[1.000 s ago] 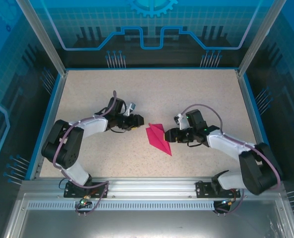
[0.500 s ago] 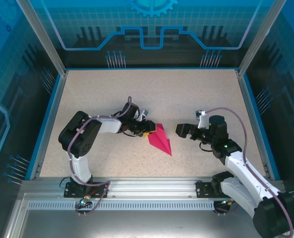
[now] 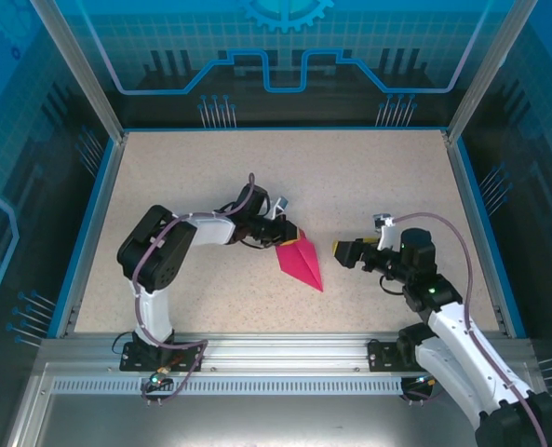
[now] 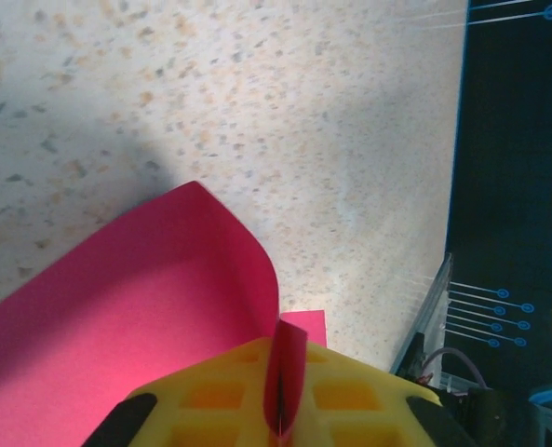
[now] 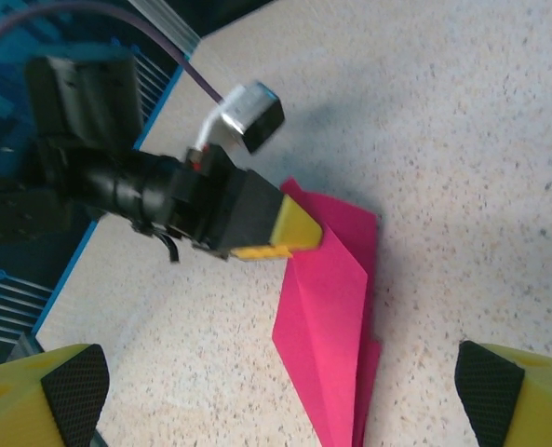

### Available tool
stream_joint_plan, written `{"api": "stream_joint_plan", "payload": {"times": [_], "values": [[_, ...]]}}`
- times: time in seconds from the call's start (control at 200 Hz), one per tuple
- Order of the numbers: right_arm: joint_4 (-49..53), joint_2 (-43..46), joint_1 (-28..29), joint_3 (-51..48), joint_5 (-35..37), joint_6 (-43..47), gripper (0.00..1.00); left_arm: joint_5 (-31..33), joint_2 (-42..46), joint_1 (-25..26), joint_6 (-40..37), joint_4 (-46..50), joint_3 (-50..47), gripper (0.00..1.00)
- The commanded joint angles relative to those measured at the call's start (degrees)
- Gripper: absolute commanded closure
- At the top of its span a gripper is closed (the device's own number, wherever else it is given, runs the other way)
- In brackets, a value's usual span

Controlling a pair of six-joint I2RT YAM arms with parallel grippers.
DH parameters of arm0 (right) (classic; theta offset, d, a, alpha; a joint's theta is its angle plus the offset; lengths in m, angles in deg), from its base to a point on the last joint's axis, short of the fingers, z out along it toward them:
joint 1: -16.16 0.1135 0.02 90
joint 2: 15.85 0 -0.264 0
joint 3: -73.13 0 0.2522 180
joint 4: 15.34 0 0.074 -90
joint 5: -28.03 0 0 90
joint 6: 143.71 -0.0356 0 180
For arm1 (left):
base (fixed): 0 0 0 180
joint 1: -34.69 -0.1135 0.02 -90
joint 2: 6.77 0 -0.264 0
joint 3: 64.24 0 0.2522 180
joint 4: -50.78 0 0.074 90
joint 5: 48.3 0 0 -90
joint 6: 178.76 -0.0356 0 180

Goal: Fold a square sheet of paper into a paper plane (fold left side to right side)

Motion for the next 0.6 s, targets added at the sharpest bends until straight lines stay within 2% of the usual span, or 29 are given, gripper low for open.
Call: {"api": "stream_joint_plan", "payload": {"times": [0.0, 0.145, 0.225, 0.285, 0.41, 0.595], "values": [[1.84, -4.23, -4.36, 3.18, -8.99, 1.86, 0.01, -1.85, 8.26, -1.65, -2.81, 0.6, 0.91, 0.93], [-8.14, -11.59, -12.69, 3.39, -25.22, -3.14, 0.01, -3.11, 15.69, -4.04, -4.31, 2.21, 1.36, 0.94], [-21.7, -16.0, -16.76, 2.12, -33.83, -10.67, 0.01, -3.98, 18.85, -4.85, -5.18, 2.93, 2.48, 0.94], [-30.34, -19.41, -18.33, 2.25, -36.97, -15.61, 0.01, -4.81, 20.7, -5.08, -5.61, 2.84, 3.75, 0.94], [-33.69, -25.28, -16.16, 7.43, -40.02, -17.38, 0.01, -7.56, 23.12, -5.2, -5.92, 1.87, 7.0, 0.94], [-36.89, -29.35, -8.14, 12.9, -37.6, -18.67, 0.01, -8.94, 24.87, -5.27, -5.34, 1.1, 9.91, 0.94]]}}
